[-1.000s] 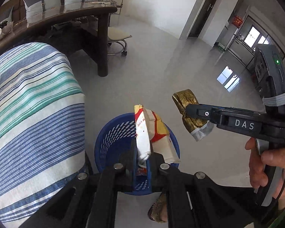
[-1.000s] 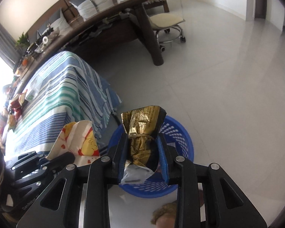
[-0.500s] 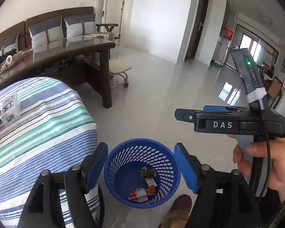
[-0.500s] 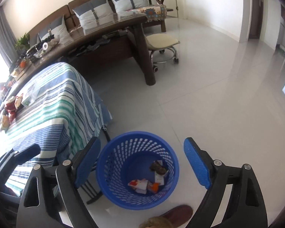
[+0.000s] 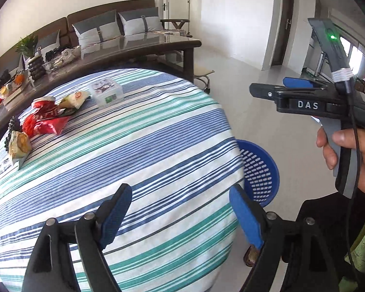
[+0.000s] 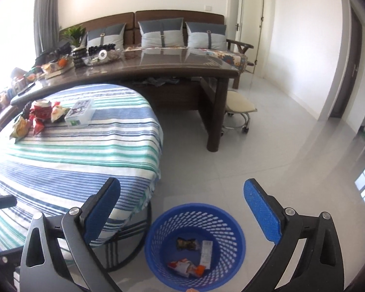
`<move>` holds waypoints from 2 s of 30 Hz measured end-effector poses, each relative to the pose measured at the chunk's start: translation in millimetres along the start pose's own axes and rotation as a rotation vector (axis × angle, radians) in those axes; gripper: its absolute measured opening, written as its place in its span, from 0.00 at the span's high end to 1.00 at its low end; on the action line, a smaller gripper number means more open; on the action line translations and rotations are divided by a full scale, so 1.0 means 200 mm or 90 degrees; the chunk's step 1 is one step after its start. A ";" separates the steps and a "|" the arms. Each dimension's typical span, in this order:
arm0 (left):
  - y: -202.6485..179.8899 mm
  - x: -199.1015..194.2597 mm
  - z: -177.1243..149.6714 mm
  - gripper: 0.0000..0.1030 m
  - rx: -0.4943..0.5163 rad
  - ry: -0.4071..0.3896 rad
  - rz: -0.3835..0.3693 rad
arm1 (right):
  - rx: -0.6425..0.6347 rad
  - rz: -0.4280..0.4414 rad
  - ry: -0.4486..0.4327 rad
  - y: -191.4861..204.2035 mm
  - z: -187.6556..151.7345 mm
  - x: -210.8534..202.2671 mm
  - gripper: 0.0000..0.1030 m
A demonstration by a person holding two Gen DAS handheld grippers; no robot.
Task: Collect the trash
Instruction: 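Move both tools back over the table, then grasp the yellow-green snack bag with the left gripper and lift it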
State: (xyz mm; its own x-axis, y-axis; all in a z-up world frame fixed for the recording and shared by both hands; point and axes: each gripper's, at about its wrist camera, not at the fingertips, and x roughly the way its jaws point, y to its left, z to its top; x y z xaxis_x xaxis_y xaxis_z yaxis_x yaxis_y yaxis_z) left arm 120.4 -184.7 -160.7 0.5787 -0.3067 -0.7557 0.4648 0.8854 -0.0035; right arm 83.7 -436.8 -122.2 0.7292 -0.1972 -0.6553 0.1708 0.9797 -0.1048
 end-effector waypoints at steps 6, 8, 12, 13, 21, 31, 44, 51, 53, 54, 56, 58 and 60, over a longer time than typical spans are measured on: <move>0.49 0.01 -0.06 0.19 -0.081 0.021 0.115 | -0.065 0.082 0.040 0.48 -0.03 0.10 0.02; 0.63 0.01 -0.09 0.19 -0.096 0.036 0.147 | -0.085 0.105 0.054 0.64 -0.03 0.14 0.02; 0.85 0.05 -0.11 0.17 -0.121 0.050 0.174 | -0.103 0.123 0.097 0.89 -0.01 0.27 0.02; 0.89 0.05 -0.12 0.17 -0.137 0.050 0.166 | -0.103 0.126 0.109 0.94 -0.01 0.31 0.02; 1.04 0.07 -0.13 0.13 -0.202 0.046 0.163 | -0.105 0.132 0.146 1.09 0.00 0.45 0.00; 1.34 0.29 0.17 0.13 -0.227 0.049 0.180 | -0.103 0.135 0.145 1.08 0.00 0.44 0.00; 1.29 0.15 0.09 0.63 -0.205 0.045 0.128 | -0.102 0.136 0.145 1.08 0.00 0.44 0.00; 1.17 0.12 -0.03 0.31 -0.185 0.038 0.200 | -0.102 0.135 0.144 1.08 0.00 0.44 0.00; 1.18 0.12 -0.03 0.20 -0.197 0.039 0.220 | -0.102 0.135 0.144 1.08 0.00 0.44 0.00; 1.19 0.13 -0.03 0.20 -0.206 0.041 0.211 | -0.102 0.134 0.144 1.08 0.00 0.44 0.00; 1.24 0.13 -0.04 0.15 -0.231 0.044 0.191 | -0.099 0.131 0.144 1.08 0.00 0.44 0.00; 1.25 0.13 -0.05 0.13 -0.238 0.046 0.193 | -0.092 0.127 0.143 1.06 0.00 0.43 0.00; 1.25 0.13 -0.05 0.12 -0.236 0.047 0.193 | -0.076 0.119 0.148 1.03 0.02 0.45 0.01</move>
State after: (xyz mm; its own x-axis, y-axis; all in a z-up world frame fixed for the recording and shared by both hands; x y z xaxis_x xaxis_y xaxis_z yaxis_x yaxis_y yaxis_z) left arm 244.9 32.2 -188.4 0.5960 -0.0025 -0.8030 0.0055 1.0000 0.0010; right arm 187.9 -252.5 -200.1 0.5668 -0.0130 -0.8238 -0.0418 0.9981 -0.0445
